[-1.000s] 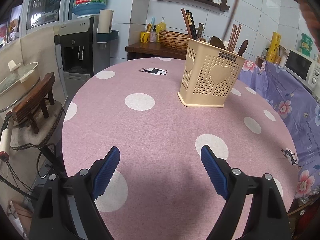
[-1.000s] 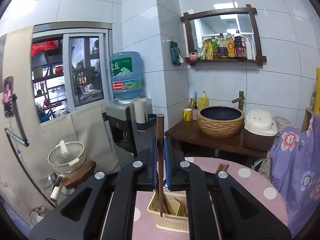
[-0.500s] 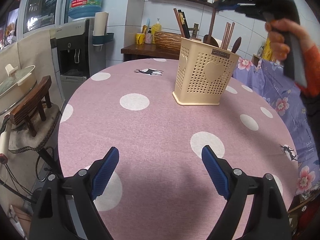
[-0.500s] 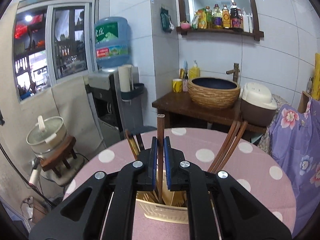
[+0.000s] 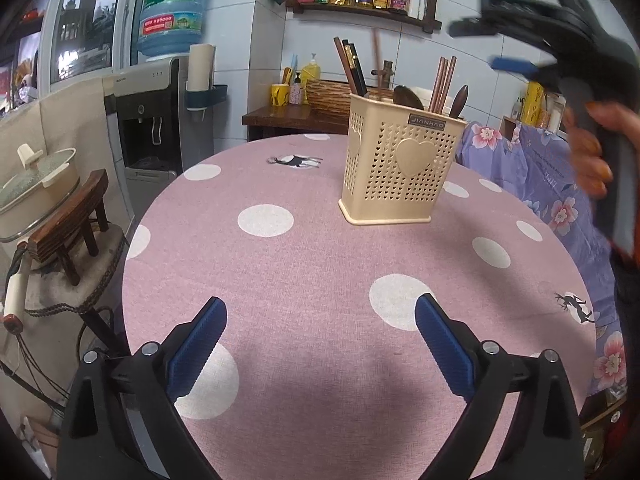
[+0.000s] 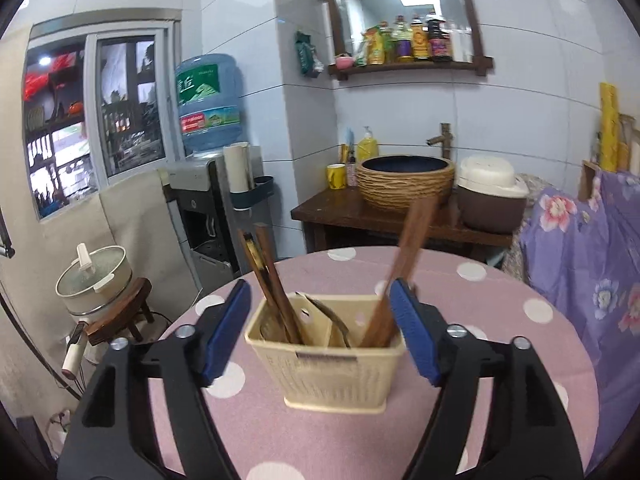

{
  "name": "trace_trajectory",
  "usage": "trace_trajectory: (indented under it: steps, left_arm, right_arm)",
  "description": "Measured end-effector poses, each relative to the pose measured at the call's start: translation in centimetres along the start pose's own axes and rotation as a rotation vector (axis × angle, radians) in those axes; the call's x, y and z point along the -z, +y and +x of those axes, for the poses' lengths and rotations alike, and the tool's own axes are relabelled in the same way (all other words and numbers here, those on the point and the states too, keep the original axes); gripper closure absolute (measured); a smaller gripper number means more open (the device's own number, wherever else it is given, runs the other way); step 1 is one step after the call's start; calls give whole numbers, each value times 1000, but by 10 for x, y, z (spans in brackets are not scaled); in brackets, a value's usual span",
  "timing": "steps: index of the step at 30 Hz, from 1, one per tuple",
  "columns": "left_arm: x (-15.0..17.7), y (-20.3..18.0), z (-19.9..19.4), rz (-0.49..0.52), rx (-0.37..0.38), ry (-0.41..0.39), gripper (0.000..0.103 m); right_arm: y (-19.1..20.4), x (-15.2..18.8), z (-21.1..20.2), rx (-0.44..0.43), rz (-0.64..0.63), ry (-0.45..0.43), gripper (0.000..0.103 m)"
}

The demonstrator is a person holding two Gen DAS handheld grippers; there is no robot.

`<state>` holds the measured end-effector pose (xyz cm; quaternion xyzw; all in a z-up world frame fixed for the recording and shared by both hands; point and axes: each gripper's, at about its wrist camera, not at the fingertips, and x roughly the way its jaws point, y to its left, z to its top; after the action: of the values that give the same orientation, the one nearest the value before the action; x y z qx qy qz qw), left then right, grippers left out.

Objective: Organize utensils

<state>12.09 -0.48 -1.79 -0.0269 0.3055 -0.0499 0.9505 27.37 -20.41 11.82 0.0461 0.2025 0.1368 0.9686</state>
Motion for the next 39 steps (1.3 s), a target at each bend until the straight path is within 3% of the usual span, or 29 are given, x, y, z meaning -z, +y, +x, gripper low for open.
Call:
trace_trajectory:
  steps: [4, 9, 12, 18, 25, 39]
  left_arm:
    - [-6, -3, -9, 28, -21, -68, 5]
    - [-11, -9, -28, 62, -42, -186, 5]
    - [-1, -12, -41, 62, -36, -245, 5]
    - [30, -16, -69, 84, -71, -289, 5]
    - [49, -21, -98, 86, -58, -335, 5]
    - [55, -20, -104, 68, -22, -358, 5]
  right_arm:
    - [-17, 44, -36, 113, 4, 9, 10]
    - [-26, 109, -84, 159, 45, 10, 6]
    - [-22, 144, -107, 214, 44, 2, 6]
    - [-4, 205, -147, 267, -10, 0, 6]
    - [19, 223, -174, 215, -9, -13, 6]
    - [24, 218, -180, 199, -1, -19, 6]
